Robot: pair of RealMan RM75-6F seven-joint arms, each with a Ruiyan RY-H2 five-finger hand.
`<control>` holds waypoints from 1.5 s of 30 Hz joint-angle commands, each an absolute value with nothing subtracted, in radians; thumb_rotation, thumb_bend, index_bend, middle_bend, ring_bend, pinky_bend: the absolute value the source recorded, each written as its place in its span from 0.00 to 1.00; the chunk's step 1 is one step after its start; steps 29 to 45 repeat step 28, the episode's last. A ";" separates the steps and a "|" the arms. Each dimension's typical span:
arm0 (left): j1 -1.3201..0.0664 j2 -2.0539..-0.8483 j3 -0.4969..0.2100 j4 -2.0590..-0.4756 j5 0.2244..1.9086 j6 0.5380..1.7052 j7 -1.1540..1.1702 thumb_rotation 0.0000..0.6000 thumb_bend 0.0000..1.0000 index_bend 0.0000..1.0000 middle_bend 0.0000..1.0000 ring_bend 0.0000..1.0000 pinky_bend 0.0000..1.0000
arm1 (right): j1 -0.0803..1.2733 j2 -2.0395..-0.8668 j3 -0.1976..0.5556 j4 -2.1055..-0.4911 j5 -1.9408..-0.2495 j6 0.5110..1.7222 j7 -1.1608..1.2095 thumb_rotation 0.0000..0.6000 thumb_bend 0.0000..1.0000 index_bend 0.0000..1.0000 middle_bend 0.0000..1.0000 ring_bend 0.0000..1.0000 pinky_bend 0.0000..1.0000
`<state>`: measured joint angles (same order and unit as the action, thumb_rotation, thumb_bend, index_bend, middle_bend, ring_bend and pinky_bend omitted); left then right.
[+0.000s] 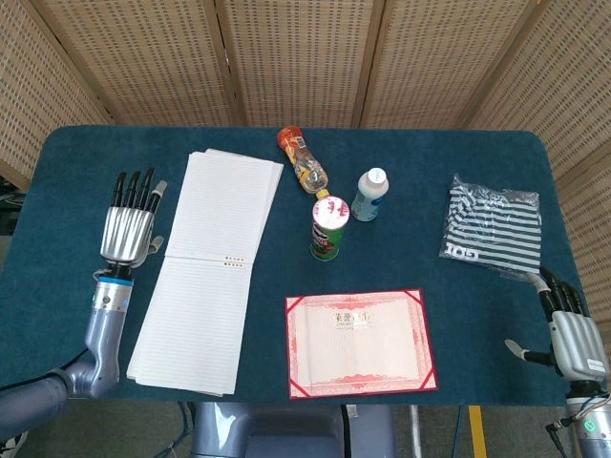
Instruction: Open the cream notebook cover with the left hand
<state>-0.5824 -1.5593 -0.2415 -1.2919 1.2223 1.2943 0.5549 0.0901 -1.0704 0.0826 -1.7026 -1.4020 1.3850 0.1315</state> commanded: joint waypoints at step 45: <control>-0.183 -1.342 0.034 -1.594 1.371 1.541 0.447 1.00 0.00 0.04 0.00 0.00 0.00 | 0.090 -1.079 0.082 -1.704 -1.397 1.389 0.083 1.00 0.05 0.03 0.00 0.00 0.00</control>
